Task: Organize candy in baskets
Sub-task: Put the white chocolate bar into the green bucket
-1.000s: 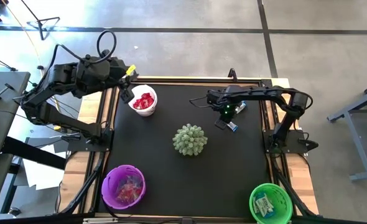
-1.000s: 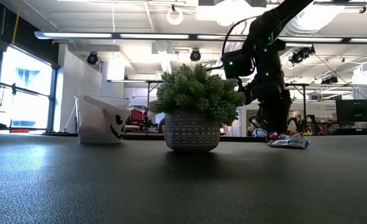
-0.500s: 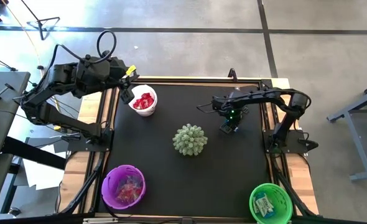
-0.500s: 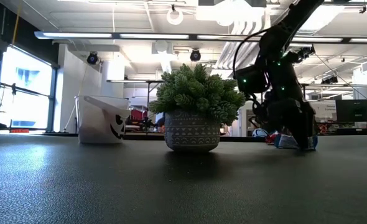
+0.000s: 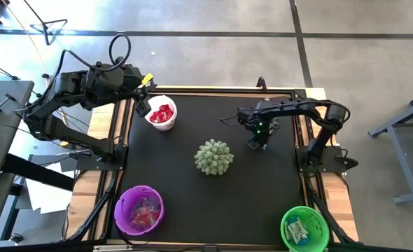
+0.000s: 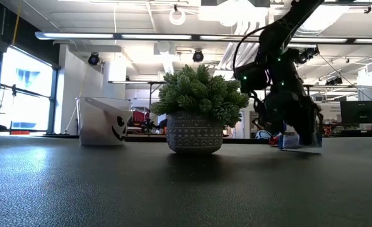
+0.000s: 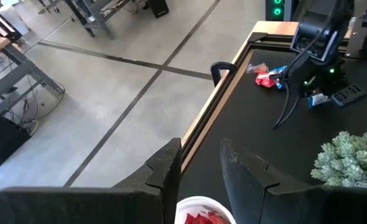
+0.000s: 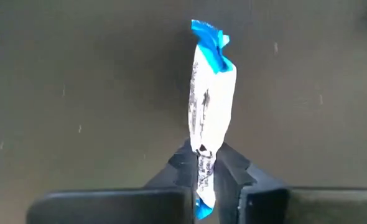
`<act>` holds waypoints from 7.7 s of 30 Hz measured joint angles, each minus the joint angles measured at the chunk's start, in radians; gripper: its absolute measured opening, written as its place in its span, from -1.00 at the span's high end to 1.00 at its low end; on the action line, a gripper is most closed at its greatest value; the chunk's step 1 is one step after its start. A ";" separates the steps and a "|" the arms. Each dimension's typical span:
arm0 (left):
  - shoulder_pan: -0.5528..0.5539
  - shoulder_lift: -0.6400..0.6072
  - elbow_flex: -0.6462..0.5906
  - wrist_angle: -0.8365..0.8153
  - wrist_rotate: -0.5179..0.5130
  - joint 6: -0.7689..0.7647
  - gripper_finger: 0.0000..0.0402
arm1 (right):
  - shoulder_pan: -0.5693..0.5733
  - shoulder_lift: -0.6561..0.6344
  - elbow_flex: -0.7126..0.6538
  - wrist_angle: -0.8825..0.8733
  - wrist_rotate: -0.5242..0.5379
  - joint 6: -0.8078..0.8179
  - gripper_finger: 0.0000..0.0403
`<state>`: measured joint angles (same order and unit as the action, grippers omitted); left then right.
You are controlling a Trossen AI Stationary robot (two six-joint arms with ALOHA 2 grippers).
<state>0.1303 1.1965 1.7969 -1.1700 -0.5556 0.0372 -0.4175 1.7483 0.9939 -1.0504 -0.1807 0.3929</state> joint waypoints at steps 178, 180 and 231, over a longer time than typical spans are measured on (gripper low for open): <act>0.258 -0.085 0.000 -0.048 0.292 0.257 0.50 | -0.204 -0.154 -0.160 0.308 0.265 0.881 0.92; 0.258 -0.085 0.000 -0.048 0.292 0.244 0.50 | -0.183 -0.187 -0.160 0.311 0.250 0.881 0.91; 0.258 -0.084 0.000 -0.074 0.291 0.235 0.50 | 1.401 -0.435 0.268 0.160 -0.139 1.806 0.94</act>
<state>0.3885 1.1122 1.7969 -1.2438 -0.2642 0.2726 0.9837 1.3128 1.2621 -0.8908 -0.3193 2.1985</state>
